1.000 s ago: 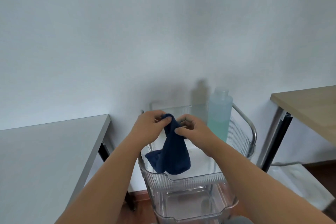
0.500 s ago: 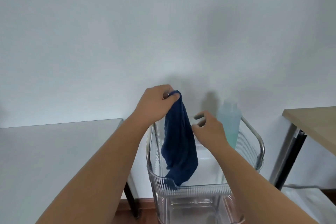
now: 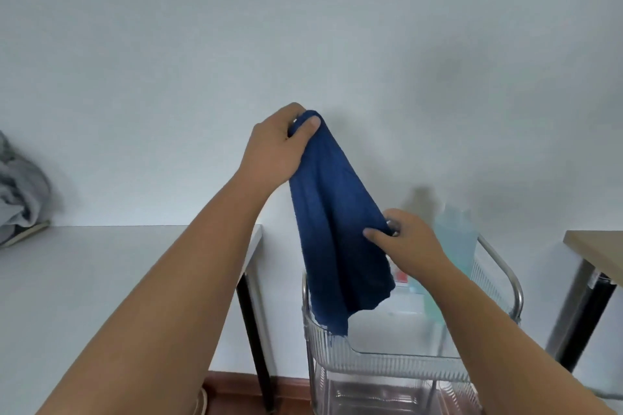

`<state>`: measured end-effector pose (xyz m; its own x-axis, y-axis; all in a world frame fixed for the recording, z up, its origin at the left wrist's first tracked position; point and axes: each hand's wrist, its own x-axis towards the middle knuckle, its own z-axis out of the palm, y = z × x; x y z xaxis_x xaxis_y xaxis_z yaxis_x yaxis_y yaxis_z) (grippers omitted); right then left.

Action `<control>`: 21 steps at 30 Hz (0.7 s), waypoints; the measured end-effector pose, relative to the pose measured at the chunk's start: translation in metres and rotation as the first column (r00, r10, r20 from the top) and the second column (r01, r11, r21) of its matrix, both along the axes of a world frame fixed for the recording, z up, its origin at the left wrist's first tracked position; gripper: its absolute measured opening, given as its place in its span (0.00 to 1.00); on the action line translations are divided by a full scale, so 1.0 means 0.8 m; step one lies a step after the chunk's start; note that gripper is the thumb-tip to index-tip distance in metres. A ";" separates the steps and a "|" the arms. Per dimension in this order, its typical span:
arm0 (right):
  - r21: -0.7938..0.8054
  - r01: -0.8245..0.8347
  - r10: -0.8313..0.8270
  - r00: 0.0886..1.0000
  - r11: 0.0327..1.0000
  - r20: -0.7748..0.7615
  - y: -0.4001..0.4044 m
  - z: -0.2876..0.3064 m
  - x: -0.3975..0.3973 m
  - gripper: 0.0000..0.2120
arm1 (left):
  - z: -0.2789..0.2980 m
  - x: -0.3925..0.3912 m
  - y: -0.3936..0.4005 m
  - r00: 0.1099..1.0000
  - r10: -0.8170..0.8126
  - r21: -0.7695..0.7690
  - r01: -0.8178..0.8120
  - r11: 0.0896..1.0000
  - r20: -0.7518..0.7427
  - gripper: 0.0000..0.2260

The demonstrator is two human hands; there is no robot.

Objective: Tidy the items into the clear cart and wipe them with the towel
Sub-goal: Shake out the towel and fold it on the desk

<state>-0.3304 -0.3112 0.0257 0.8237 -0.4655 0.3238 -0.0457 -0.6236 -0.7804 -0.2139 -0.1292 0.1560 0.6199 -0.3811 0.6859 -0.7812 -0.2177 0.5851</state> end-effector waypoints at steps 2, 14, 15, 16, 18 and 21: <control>0.100 -0.128 0.127 0.992 0.987 0.020 -0.010 0.007 -0.018 0.10 | 0.018 0.008 0.029 1.000 0.019 -0.072 -0.021 0.997 -0.019 0.15; 0.378 -0.751 0.649 0.659 0.541 0.380 0.020 0.134 -0.026 0.17 | 0.033 -0.008 0.254 0.985 -0.057 -0.305 0.004 0.952 -0.164 0.10; 0.392 -0.782 0.685 0.618 0.485 0.386 0.030 0.139 -0.019 0.16 | 0.030 -0.013 0.275 0.984 -0.050 -0.324 -0.007 0.946 -0.168 0.10; 0.407 -0.807 0.712 0.578 0.428 0.397 0.042 0.142 -0.013 0.16 | 0.026 -0.017 0.295 0.984 -0.041 -0.345 -0.023 0.938 -0.176 0.10; 0.442 -0.827 0.733 0.533 0.347 0.422 0.072 0.143 0.003 0.16 | 0.017 -0.024 0.333 0.981 -0.006 -0.373 -0.069 0.925 -0.196 0.10; 0.519 -0.787 0.700 0.575 0.333 0.423 0.128 0.135 0.035 0.15 | -0.004 -0.024 0.383 0.962 0.060 -0.389 -0.165 0.906 -0.268 0.09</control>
<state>-0.3020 -0.2089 0.1338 0.9123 0.2172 0.3472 0.2909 0.2532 -0.9226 -0.2331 0.1776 0.1527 0.8094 -0.0209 0.5869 -0.5870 0.0008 0.8096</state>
